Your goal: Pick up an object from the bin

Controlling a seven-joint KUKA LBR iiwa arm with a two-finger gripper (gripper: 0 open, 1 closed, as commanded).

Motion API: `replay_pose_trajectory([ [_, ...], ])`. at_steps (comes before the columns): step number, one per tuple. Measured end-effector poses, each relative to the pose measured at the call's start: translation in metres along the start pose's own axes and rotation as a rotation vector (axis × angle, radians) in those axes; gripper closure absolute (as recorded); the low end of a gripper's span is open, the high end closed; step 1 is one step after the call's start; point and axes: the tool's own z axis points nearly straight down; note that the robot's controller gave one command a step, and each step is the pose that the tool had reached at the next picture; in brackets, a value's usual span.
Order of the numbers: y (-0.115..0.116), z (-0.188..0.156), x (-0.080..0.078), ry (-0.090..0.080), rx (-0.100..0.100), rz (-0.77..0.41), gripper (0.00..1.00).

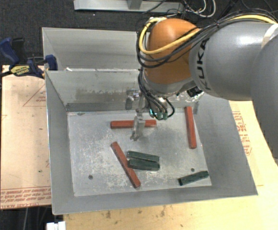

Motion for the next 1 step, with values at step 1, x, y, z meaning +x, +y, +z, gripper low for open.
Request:
replay_pose_trajectory([
  [1,-0.0004,-0.005,-0.0017,-0.008,-0.001,0.002,0.0],
])
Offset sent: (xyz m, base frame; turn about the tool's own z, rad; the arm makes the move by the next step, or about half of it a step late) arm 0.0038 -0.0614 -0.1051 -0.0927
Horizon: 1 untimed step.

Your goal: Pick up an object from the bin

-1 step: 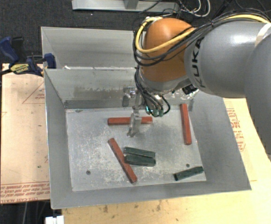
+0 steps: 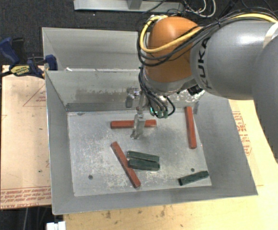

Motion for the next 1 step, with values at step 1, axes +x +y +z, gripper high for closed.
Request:
replay_pose_trajectory([
  [1,-0.0608,0.11,-0.0024,0.0,0.0,-0.092,1.0],
])
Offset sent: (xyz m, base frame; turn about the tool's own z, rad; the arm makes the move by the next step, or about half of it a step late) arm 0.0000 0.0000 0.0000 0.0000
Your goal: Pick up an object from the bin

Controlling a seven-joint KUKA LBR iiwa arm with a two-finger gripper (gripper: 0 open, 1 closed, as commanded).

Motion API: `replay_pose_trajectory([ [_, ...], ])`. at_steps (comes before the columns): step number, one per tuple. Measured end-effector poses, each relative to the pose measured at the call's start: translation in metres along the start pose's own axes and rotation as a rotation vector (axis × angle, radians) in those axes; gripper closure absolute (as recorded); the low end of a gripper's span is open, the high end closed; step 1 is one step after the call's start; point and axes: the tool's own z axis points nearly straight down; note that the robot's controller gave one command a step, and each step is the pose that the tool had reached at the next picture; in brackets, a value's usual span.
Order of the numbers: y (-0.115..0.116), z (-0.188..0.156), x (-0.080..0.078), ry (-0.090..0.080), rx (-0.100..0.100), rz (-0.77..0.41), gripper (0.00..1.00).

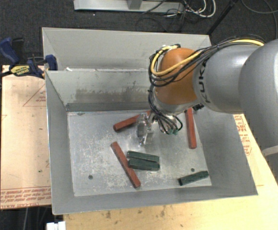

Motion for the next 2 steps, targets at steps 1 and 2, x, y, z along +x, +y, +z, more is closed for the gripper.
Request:
replay_pose_trajectory([
  [1,0.0001,-0.0001,-0.0001,0.0,0.0,0.0,0.0],
  [2,0.0,-0.0001,-0.0001,0.0,0.0,0.0,0.0],
])
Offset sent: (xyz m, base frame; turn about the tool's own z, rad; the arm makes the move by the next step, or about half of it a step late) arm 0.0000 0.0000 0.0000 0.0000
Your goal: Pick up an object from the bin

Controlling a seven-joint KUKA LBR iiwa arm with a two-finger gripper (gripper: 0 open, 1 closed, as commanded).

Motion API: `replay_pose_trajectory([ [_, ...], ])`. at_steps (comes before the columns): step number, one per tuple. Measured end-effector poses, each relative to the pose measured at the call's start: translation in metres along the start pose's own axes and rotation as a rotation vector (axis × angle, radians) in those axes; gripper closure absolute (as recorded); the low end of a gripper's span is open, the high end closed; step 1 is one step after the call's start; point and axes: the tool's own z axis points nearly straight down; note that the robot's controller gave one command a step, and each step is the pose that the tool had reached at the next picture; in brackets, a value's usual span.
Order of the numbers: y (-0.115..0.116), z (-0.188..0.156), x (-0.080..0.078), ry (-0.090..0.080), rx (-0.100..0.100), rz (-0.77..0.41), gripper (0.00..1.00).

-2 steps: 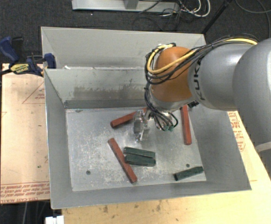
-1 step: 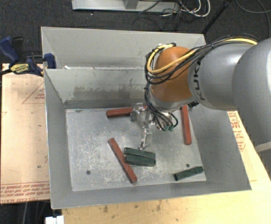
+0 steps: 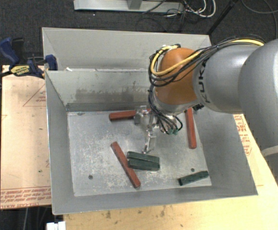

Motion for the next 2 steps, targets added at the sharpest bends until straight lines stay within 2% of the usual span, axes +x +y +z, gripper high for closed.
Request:
replay_pose_trajectory([
  [1,0.011,0.001,0.037,-0.003,0.001,-0.068,0.0],
  [2,0.028,0.003,0.051,0.004,0.001,-0.264,0.0],
])
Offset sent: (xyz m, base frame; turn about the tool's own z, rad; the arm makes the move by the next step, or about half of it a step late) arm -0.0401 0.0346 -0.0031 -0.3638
